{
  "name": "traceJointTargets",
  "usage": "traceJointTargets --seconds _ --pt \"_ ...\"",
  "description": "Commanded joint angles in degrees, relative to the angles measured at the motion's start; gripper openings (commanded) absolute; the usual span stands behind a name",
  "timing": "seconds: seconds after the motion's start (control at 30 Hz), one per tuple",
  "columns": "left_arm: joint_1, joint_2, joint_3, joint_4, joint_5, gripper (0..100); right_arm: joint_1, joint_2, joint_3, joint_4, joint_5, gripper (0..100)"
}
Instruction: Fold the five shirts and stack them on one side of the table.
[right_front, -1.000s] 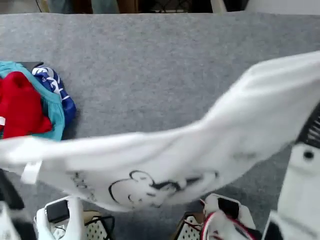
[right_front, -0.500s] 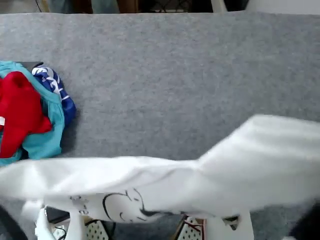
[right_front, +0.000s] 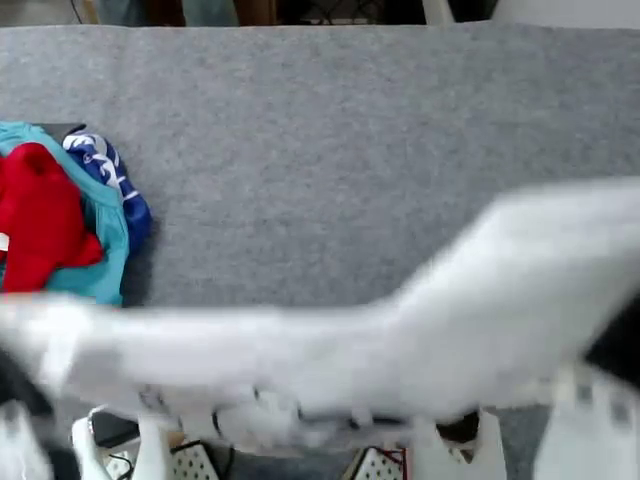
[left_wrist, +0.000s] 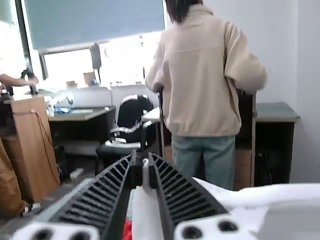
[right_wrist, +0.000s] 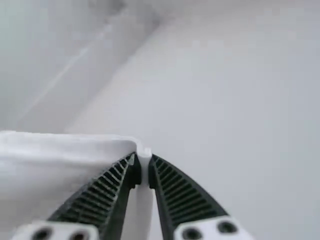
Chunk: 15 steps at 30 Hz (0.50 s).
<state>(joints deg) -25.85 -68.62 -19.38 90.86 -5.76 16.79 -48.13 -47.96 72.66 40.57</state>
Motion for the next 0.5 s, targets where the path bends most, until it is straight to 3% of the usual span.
traceJointTargets --seconds 0.0,0.17,0.33,0.47 --pt "1.54 5.89 19.47 -11.96 1.14 3 -0.53 0.57 14.02 -2.02 0.09 1.4" --pt "9.71 12.22 43.03 -37.45 0.88 3 -0.70 0.75 35.56 -12.40 0.00 1.4" --pt "15.60 21.10 53.32 -63.56 0.88 3 -2.55 4.44 56.31 -31.21 0.00 1.4" --pt "16.92 30.15 50.77 -70.33 0.88 3 -2.29 11.12 60.09 -40.00 -0.97 1.4"
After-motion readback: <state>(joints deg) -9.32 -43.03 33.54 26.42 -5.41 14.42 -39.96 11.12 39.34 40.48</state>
